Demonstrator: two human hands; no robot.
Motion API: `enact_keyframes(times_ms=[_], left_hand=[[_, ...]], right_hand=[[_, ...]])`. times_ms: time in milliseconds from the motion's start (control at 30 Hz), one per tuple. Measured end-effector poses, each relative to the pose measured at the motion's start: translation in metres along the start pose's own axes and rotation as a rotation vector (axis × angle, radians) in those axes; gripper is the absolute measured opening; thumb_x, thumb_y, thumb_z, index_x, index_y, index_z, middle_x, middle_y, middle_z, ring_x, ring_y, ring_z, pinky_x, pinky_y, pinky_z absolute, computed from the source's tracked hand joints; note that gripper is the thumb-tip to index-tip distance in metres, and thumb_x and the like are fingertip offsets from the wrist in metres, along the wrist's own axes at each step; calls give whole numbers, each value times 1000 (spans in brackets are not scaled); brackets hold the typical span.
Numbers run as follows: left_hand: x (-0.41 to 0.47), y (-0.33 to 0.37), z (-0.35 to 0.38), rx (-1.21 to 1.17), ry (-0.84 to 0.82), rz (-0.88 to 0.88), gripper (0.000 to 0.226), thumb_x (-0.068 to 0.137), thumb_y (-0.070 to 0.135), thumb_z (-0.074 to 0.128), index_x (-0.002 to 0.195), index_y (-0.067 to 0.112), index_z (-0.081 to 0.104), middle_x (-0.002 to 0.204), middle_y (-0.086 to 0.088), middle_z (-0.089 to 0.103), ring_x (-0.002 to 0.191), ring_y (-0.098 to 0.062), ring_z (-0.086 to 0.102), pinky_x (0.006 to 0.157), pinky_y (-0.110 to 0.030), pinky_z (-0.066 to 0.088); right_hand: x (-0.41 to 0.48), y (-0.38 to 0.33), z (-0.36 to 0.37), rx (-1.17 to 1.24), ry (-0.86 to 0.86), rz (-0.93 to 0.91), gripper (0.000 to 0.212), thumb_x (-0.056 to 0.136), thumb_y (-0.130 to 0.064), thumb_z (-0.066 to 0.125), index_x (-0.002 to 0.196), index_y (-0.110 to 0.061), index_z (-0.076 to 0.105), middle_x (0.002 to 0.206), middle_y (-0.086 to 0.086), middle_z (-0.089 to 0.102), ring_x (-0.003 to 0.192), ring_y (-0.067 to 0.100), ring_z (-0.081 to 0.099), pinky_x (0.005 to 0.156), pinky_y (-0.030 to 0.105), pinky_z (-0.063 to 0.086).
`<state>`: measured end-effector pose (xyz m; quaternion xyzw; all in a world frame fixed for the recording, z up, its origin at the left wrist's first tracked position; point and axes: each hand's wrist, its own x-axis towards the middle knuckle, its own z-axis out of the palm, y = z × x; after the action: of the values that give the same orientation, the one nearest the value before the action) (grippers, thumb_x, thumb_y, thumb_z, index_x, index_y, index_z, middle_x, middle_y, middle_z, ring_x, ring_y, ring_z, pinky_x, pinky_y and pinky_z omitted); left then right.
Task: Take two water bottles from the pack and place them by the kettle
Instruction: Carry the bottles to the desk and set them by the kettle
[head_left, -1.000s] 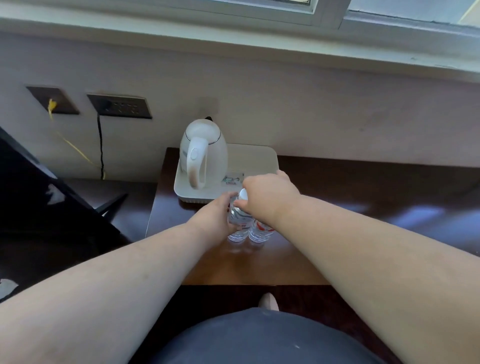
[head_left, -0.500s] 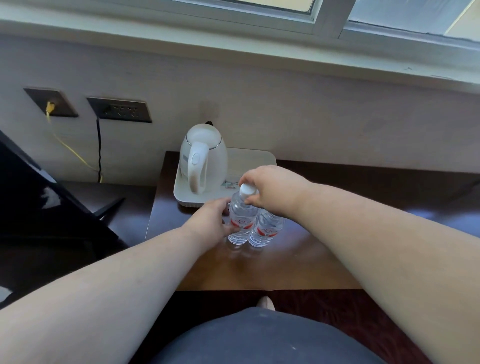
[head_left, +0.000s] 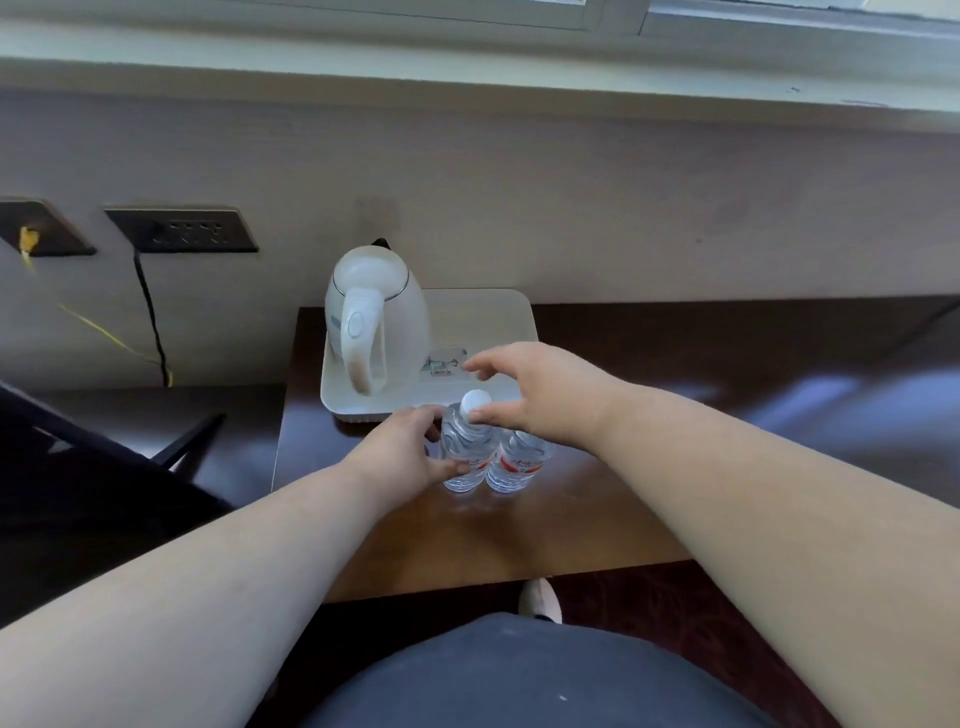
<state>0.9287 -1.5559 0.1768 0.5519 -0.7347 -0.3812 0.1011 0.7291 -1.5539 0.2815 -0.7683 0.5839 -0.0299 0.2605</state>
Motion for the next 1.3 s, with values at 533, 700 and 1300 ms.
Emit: enact_keyframes(times_ms=[533, 700, 1300], left_hand=[[-2, 27, -3, 110, 44, 43, 74, 70, 49, 85, 136, 39, 52, 134, 4, 61, 122, -20, 59, 102, -34, 46], [13, 50, -30, 124, 50, 54, 71, 70, 51, 84, 134, 40, 56, 130, 8, 61, 120, -15, 59, 95, -30, 48], [200, 79, -118, 285, 115, -123, 42, 70, 39, 84, 103, 30, 61, 93, 6, 69, 86, -25, 64, 67, -31, 44]], right_hand=[[-28, 71, 76, 428, 66, 257, 75, 62, -59, 80, 129, -41, 51, 115, -19, 67, 108, 4, 67, 96, 38, 53], [-16, 74, 39, 359, 86, 197, 69, 60, -71, 74, 120, -58, 44, 111, -23, 68, 99, 2, 65, 81, 23, 49], [188, 132, -40, 354, 133, 153, 47, 63, -49, 78, 106, -35, 64, 94, -8, 75, 86, 19, 72, 77, 38, 60]])
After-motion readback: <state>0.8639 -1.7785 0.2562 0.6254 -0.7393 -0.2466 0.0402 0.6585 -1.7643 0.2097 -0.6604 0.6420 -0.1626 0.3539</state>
